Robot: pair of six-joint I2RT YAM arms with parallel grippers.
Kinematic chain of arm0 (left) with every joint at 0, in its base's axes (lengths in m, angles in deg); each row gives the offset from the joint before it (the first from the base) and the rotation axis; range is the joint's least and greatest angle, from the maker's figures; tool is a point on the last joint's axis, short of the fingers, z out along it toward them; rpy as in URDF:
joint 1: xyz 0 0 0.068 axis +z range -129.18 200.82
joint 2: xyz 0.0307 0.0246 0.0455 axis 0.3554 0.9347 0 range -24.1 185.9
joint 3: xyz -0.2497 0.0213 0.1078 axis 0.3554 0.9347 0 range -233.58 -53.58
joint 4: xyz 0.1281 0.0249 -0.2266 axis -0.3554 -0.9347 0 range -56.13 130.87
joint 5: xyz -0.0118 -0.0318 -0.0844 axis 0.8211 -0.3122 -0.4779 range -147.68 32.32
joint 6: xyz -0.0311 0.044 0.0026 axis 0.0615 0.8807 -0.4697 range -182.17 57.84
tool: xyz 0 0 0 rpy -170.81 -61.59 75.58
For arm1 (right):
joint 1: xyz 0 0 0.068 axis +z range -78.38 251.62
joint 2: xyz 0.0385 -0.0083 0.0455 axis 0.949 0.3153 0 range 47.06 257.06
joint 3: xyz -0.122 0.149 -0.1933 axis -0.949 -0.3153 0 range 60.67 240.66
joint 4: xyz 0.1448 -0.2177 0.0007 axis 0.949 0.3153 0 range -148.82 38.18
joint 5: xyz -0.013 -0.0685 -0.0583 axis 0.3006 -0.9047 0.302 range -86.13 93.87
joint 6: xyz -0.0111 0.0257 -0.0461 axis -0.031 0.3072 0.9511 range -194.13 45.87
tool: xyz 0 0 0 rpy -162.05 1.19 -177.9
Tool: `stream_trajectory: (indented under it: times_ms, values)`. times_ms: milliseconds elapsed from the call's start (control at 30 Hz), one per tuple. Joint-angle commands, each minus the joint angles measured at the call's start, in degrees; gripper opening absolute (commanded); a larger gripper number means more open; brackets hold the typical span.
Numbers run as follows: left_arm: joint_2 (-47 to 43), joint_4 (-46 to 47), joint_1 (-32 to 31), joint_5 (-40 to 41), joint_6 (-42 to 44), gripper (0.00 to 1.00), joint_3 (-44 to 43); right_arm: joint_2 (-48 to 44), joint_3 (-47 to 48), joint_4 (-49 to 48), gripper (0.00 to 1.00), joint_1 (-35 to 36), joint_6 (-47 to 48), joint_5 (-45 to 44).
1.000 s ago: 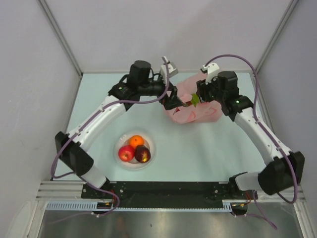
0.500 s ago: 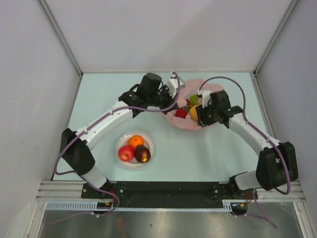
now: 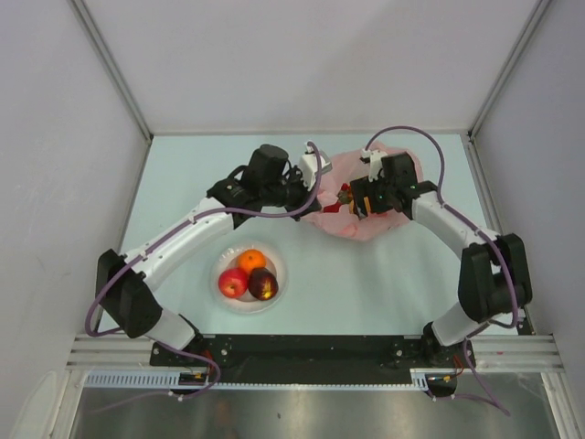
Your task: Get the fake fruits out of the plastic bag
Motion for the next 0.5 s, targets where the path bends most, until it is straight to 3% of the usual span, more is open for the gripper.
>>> stream_trajectory:
  times_ms: [0, 300, 467]
  values:
    - [0.18, 1.65, -0.05, -0.61, -0.85, 0.0, -0.65, 5.9, 5.44, -4.99, 0.86, -0.2, -2.77, -2.7]
    - [1.67, 1.39, -0.05, -0.27, -0.68, 0.0, -2.06, 11.35, 10.36, -5.09, 0.88, 0.59, -1.54, -8.42]
    - [1.76, 1.13, 0.21, 0.35, -0.32, 0.0, -2.23, 5.84, 13.71, 4.29, 0.82, 0.68, 0.65, -6.33]
